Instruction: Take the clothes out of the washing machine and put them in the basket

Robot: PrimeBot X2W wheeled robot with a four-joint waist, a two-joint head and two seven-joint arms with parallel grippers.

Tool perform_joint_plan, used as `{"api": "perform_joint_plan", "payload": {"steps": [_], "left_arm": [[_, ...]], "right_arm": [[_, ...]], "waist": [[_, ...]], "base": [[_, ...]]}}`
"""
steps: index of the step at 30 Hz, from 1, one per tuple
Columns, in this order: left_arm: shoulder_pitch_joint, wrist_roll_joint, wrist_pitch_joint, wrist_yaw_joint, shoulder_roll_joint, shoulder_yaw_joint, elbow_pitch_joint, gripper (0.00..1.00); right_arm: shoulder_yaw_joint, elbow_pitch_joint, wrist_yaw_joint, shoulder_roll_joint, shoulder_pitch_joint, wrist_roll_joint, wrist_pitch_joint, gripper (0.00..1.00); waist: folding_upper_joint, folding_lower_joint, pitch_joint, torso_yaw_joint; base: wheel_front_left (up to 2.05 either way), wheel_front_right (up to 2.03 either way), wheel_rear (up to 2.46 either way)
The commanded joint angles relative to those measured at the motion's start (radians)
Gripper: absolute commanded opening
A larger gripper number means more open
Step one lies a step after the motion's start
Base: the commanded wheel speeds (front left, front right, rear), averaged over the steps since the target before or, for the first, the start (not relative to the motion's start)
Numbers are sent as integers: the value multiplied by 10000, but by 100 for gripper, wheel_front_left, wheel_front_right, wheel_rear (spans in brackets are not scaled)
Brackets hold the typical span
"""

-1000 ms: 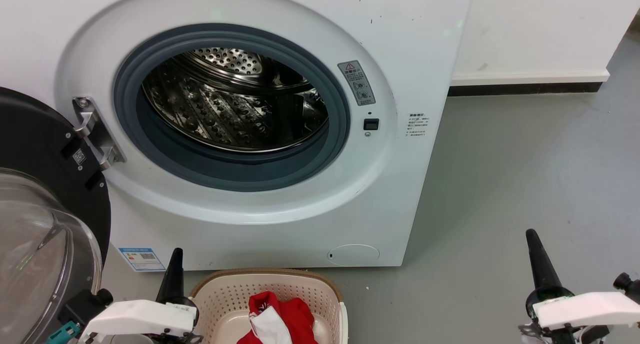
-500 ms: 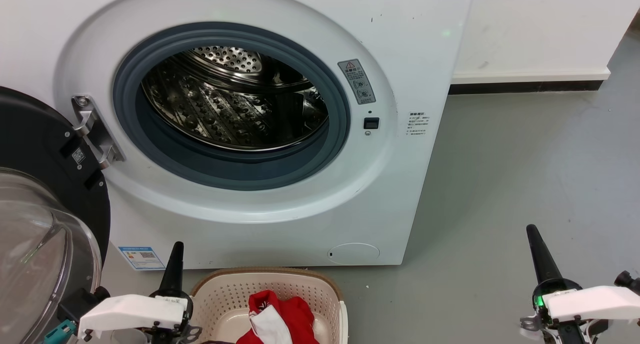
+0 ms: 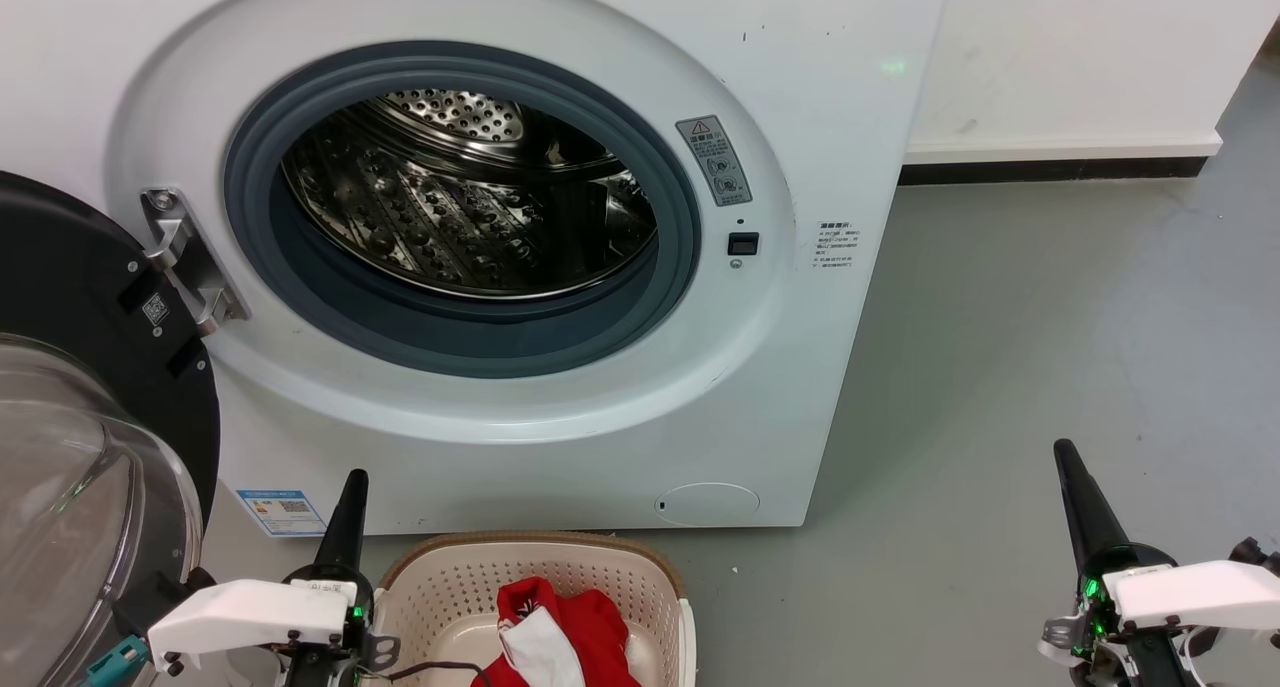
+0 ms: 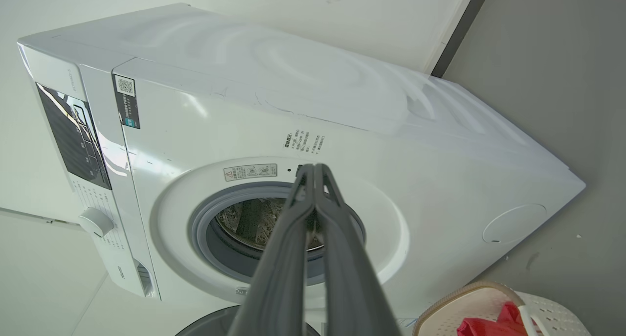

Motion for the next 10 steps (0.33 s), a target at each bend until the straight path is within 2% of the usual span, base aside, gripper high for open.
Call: {"api": "perform_joint_plan", "payload": {"steps": [1,10], "left_arm": [[-224,-187,39,-52,1,49,-25,0],[-380,-1224,297,-196,-2,142,101,0]], "right_arm": [[-34,14,-1,-31,-250,212,58,0],[-139,182,-2,-2,-432,1212,337,0]], "waist": [[-1,-1,3,1],[-1,-1,42,8]], "base": [[0,0,0],[0,0,0]]}}
